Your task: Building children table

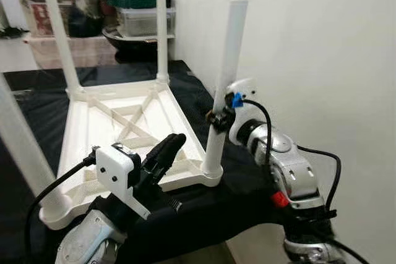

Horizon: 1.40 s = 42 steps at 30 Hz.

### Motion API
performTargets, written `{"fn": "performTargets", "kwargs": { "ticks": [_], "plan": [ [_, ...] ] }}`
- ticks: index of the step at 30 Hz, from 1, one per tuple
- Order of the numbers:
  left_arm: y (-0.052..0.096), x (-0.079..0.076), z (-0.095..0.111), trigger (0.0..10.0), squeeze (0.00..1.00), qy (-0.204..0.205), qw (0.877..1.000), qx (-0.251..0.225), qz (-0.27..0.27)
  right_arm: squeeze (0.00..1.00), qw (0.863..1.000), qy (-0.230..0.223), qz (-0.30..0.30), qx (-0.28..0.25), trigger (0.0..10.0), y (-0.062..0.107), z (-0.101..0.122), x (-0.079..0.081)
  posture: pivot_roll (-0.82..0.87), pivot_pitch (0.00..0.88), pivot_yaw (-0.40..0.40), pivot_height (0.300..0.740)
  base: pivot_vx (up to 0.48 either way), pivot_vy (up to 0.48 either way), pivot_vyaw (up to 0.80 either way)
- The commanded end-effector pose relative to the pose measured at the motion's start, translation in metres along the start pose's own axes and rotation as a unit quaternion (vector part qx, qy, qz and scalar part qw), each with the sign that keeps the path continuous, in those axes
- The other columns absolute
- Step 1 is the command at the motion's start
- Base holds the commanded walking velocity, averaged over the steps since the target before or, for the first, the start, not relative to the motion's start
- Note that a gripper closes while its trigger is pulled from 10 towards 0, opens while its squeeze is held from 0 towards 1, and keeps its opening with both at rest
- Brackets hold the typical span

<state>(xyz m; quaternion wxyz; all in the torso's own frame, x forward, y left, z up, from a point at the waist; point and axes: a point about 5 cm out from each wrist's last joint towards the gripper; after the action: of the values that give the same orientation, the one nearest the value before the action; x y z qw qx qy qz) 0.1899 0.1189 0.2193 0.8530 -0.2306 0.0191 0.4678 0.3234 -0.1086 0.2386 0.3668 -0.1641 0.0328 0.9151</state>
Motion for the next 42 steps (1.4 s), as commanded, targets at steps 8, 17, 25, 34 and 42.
{"fn": "performTargets", "kwargs": {
  "ticks": [8,17,25,34,42],
  "plan": [
    [0.002,0.000,0.000,10.0,0.00,0.001,1.000,0.004,0.002,1.00,0.981,0.045,0.187,-0.029,10.0,0.035,0.020,-0.017,-0.05,0.022,-0.109,0.740,0.000,0.000,0.00],
    [0.003,-0.001,0.002,10.0,0.00,-0.003,1.000,0.005,0.000,0.00,0.971,0.035,0.236,-0.019,0.0,0.035,0.011,-0.025,-0.03,0.026,-0.117,0.740,0.000,0.000,0.00],
    [0.004,-0.001,0.002,10.0,0.00,-0.004,1.000,0.006,0.000,0.00,0.969,0.010,0.245,-0.028,0.0,0.037,0.004,-0.019,-0.04,0.030,-0.114,0.740,0.000,0.000,0.00],
    [0.006,-0.002,0.002,10.0,0.00,-0.003,1.000,0.008,-0.001,0.00,0.995,-0.022,0.086,0.041,0.0,0.022,-0.026,-0.008,-0.03,0.034,-0.120,0.740,0.000,0.000,0.00],
    [0.005,-0.001,0.000,10.0,0.00,-0.002,1.000,0.010,-0.003,0.00,0.944,-0.001,-0.243,0.223,0.0,0.028,-0.067,0.023,-0.05,0.025,-0.112,0.740,0.000,0.000,0.00]
  ]
}}
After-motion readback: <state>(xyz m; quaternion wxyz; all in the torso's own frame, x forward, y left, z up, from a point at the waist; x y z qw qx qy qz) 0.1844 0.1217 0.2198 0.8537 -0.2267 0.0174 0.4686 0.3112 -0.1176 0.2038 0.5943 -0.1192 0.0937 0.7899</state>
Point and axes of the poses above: a point about 5 cm out from each wrist's last joint towards the gripper, its own y axis pointing back from the gripper into the wrist, its own z axis along the axis of the wrist's last joint, x = y × z, and after that the axes turned 14 degrees about y, right-handed
